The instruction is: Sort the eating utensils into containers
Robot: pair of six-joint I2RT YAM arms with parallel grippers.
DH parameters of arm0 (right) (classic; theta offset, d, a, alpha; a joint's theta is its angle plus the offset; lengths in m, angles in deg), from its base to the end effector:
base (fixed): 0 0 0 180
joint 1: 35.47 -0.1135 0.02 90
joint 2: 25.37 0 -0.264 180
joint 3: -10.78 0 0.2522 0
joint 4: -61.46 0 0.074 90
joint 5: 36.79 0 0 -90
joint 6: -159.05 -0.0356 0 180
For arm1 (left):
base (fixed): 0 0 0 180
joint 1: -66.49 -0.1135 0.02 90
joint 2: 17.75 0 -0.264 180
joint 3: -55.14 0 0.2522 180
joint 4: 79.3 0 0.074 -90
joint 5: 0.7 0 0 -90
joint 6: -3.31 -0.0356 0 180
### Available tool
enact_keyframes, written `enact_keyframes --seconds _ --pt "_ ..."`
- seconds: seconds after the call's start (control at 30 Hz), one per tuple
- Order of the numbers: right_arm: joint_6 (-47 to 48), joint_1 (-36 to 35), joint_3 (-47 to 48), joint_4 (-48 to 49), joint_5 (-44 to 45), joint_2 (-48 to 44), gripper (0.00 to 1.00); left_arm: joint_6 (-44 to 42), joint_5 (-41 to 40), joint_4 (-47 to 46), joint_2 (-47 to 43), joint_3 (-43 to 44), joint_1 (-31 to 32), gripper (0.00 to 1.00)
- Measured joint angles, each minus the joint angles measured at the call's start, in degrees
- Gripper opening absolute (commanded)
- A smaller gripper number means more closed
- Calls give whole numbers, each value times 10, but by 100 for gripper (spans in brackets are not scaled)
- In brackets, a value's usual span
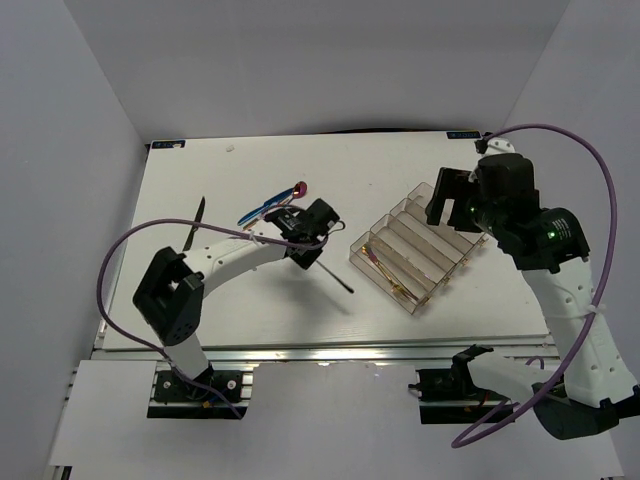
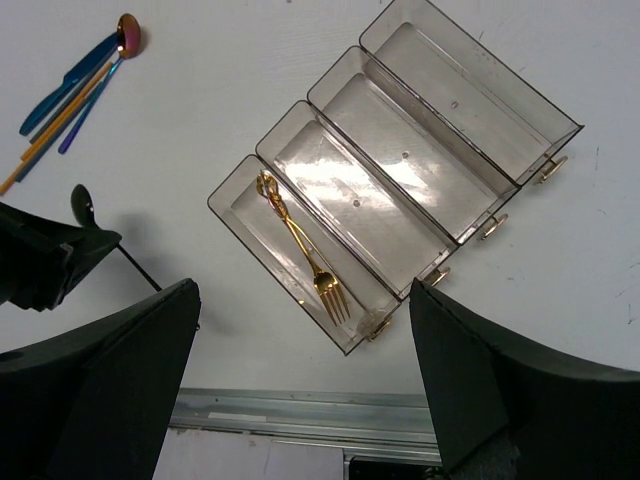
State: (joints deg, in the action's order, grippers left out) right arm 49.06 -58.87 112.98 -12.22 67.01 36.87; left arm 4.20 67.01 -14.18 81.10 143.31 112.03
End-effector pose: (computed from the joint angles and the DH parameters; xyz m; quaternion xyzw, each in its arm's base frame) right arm 0.1692 0.0640 0.4488 0.0306 0.8767 0.0746 0.4742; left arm 0.2441 -0.2294 0.2239 -0.3974 0.8892 -0.0414 0.2231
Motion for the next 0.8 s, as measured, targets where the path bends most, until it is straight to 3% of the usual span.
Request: enact_keyframes --seconds 0.23,0.37,0.47,0.5,0.57,0.73,0.8 --pt "-42 0 12 -7 24 -19 89 14 -7 -149 2 71 51 0" --pt "-60 0 101 -44 61 -23 89 27 3 -289 122 140 86 1" --pt "-61 0 130 -71 75 -24 89 39 5 -334 226 236 108 5" --pt "-60 0 136 -78 76 -22 89 46 6 -337 242 248 113 12" --pt "-50 0 151 -97 86 -14 89 58 13 -338 273 265 120 41" --pt "-43 0 153 -106 90 -14 89 69 18 -326 283 266 125 49" --pt "-41 0 153 -106 90 -14 89 70 19 -325 282 266 128 58"
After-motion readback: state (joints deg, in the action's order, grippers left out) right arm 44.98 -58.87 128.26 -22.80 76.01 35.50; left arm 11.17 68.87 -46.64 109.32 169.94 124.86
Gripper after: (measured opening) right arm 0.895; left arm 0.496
